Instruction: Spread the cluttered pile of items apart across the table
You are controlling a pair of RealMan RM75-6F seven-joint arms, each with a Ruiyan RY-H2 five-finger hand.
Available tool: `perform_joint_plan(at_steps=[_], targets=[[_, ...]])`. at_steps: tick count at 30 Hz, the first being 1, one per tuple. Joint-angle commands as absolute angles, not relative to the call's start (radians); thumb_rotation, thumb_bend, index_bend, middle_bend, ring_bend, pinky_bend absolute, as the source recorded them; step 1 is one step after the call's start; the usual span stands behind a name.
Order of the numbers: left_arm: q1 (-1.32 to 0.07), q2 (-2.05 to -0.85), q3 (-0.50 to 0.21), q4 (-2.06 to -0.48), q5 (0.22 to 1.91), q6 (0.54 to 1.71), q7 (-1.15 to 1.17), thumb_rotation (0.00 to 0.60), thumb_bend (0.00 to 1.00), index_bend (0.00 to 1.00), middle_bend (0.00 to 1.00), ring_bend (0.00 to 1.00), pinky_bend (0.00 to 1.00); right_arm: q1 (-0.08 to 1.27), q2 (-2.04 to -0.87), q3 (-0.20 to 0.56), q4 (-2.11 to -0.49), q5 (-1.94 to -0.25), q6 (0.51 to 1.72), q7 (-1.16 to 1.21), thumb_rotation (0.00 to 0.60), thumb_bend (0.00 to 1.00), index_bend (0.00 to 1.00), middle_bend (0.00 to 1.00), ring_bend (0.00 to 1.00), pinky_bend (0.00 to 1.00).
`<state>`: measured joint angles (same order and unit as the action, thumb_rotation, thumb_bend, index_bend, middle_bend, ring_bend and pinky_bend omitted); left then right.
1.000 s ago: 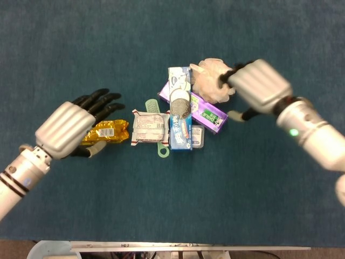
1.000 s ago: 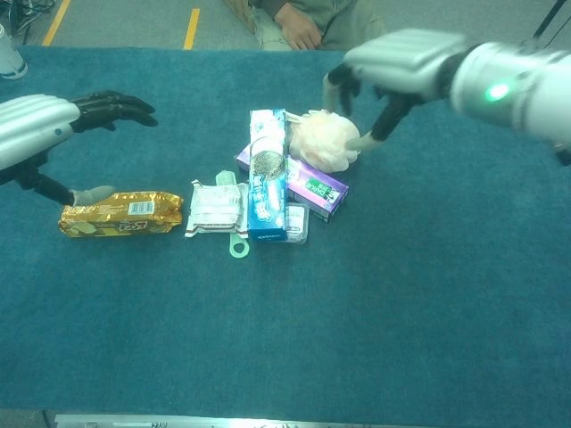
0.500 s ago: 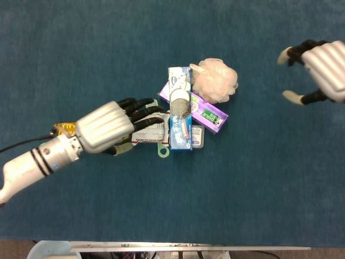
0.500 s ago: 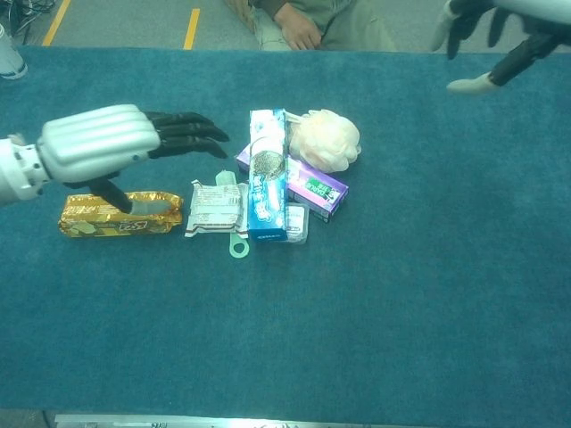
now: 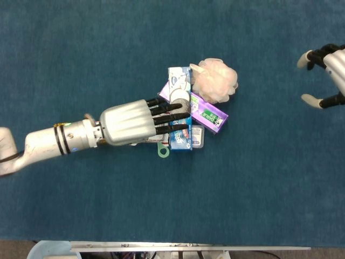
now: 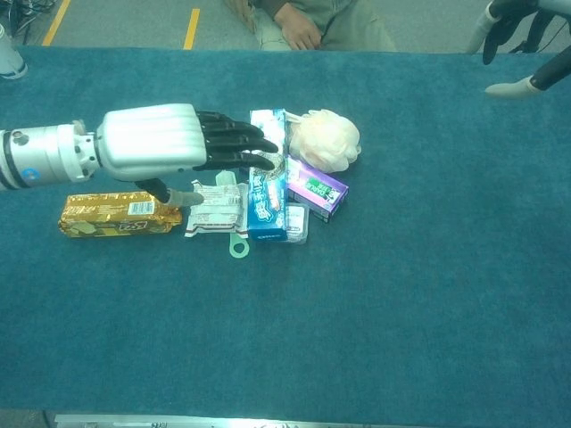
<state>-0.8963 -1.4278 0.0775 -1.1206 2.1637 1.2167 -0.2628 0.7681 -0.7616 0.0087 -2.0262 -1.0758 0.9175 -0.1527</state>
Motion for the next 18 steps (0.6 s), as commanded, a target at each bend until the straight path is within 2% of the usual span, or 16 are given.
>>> perform_joint_plan(at_steps=[1, 18], targets=[[-0.945, -1.473, 0.1, -1.058, 2.199, 1.25, -0.276, 0.6, 0.32, 0.04, 0.03, 0.04, 0.21, 0.758, -0.76, 0.018, -2.021, -1.081, 0.909, -0.141, 0.474, 0.22, 0.34, 0.43, 0.29, 0.39], [-1.101, -1.582, 0.165, -0.937, 2.197, 1.13, -0.238, 0.6, 0.32, 0.04, 0.0, 0.04, 0.19, 0.701, -0.743, 0.058, -1.962, -1.107, 0.828, -0.025, 0.474, 0.22, 0.34, 0.43, 0.29, 0.39]])
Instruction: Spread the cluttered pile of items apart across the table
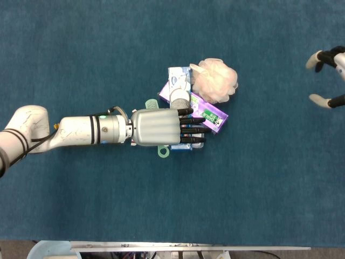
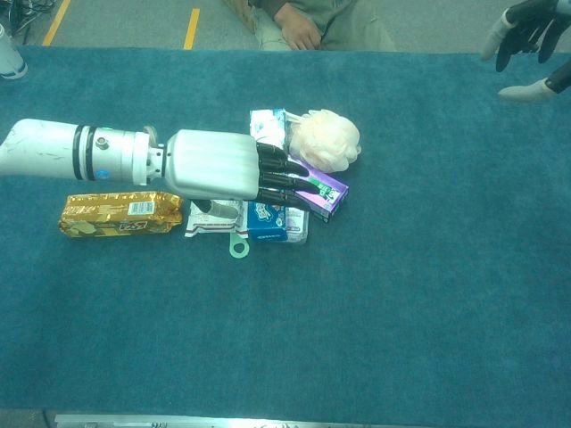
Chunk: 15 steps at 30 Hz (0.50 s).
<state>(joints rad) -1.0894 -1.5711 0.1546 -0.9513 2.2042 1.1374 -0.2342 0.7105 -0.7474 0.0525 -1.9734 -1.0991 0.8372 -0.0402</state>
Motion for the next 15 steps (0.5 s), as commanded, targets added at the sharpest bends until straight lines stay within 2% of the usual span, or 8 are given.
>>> perform_joint_plan(at_steps=[1, 8, 15], targets=[[-1.107, -1.586, 0.171, -0.929, 2.195, 1.13, -0.24, 0.6, 0.32, 0.04, 0.0, 0.04, 0.19, 0.696, -0.742, 0.059, -1.956, -1.112, 0.824, -0.017, 0.474, 0.22, 0.34, 0.43, 0.29, 0.39], [-1.133, -1.608, 0.194, -0.911, 2.177, 1.112, -0.209, 0.6, 0.32, 0.04, 0.0, 0.04, 0.18, 0.672, -0.737, 0.073, -1.938, -1.141, 0.808, 0.027, 0.473, 0.22, 0.34, 0.43, 0.29, 0.39], [-1.141, -1.618, 0.208, -0.91, 2.151, 1.095, -0.161, 0.6, 0.32, 0.18, 0.0, 0.04, 0.18, 0.656, -0.729, 0.085, -1.929, -1.17, 0.785, 0.072, 0.473, 0.22, 0.34, 0.44, 0.29, 0.39]])
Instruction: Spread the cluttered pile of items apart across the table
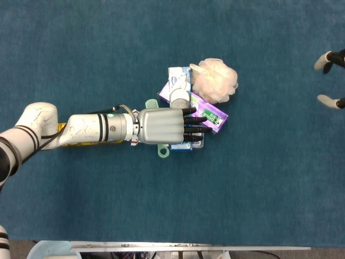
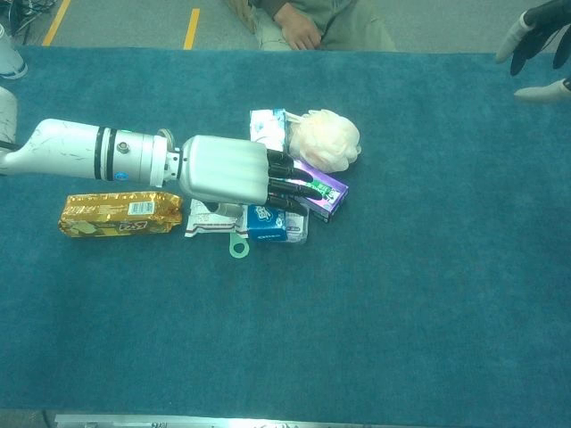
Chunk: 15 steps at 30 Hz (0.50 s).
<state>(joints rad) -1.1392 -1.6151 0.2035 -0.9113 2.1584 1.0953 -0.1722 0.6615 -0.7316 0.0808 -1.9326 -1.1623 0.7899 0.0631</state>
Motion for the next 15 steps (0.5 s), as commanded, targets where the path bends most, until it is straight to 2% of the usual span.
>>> perform_joint_plan(at_steps=[1, 5, 10, 15], targets=[[-1.14, -1.618, 0.21, -0.908, 2.147, 1.095, -0.157, 0.6, 0.32, 0.2, 0.0, 0.04, 0.18, 0.654, -0.728, 0.087, -1.928, -1.174, 0.784, 0.077, 0.474, 0.22, 0.34, 0.44, 0.29, 0.39], [-1.142, -1.622, 0.229, -0.898, 2.139, 1.097, -0.16, 0.6, 0.32, 0.3, 0.06, 0.11, 0.29, 0.646, -0.727, 0.095, -1.924, -1.19, 0.779, 0.096, 0.473, 0.22, 0.34, 0.44, 0.29, 0.39], [-1.139, -1.625, 0.245, -0.885, 2.133, 1.131, -0.179, 0.6, 0.35, 0.42, 0.25, 0.27, 0.49, 0.639, -0.725, 0.105, -1.92, -1.202, 0.774, 0.114, 0.474, 0.22, 0.34, 0.44, 0.29, 0.39], [-1.133, -1.612, 0.259, -0.885, 2.125, 1.16, -0.189, 0.6, 0.37, 0.47, 0.35, 0.35, 0.56, 0.634, -0.725, 0.114, -1.916, -1.205, 0.77, 0.129, 0.472, 0.22, 0.34, 0.44, 0.29, 0.39]])
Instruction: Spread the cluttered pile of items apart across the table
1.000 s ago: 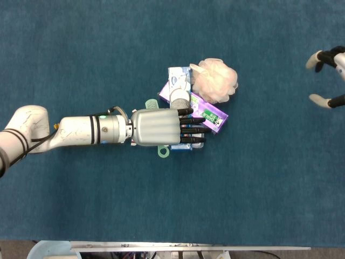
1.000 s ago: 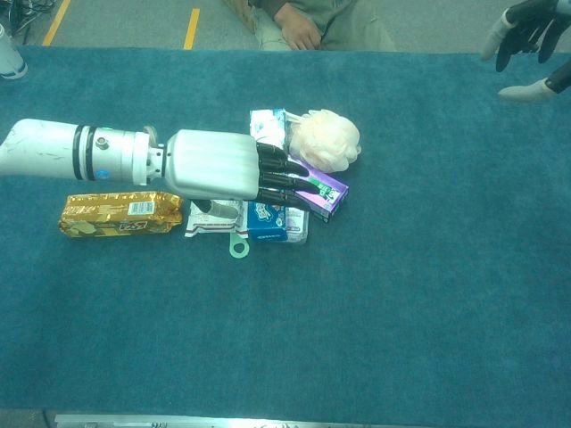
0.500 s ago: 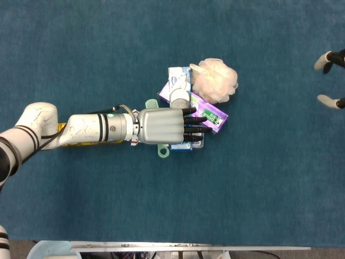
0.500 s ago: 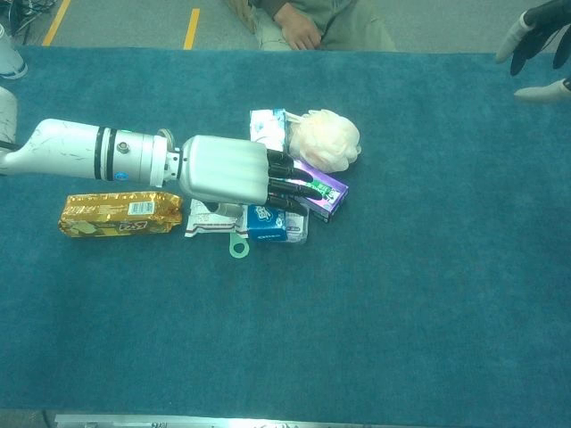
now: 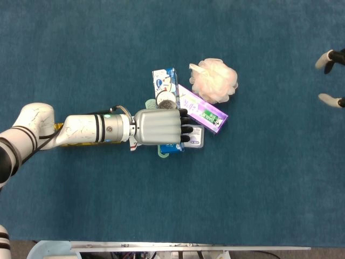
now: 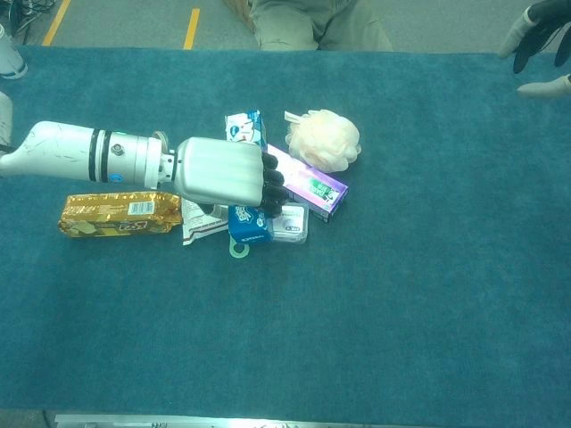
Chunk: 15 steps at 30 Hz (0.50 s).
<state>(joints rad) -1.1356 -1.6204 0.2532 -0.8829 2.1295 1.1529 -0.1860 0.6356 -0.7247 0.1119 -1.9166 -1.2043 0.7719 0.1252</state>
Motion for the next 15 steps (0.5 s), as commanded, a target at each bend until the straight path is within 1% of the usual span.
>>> perform_joint_plan(at_steps=[1, 9, 15], targets=[[-1.132, -1.607, 0.261, -0.889, 2.122, 1.163, -0.188, 0.6, 0.37, 0.48, 0.36, 0.35, 0.57, 0.633, -0.725, 0.116, -1.916, -1.207, 0.769, 0.13, 0.471, 0.22, 0.34, 0.44, 0.29, 0.39], [-1.107, -1.53, 0.264, -0.953, 2.09, 1.196, -0.149, 0.6, 0.37, 0.48, 0.36, 0.36, 0.57, 0.629, -0.73, 0.13, -1.918, -1.213, 0.77, 0.136, 0.474, 0.22, 0.34, 0.44, 0.29, 0.39], [-1.059, -1.428, 0.267, -1.024, 2.046, 1.219, -0.1, 0.6, 0.37, 0.48, 0.36, 0.36, 0.57, 0.628, -0.732, 0.138, -1.928, -1.217, 0.769, 0.132, 0.473, 0.22, 0.34, 0.44, 0.29, 0.39]])
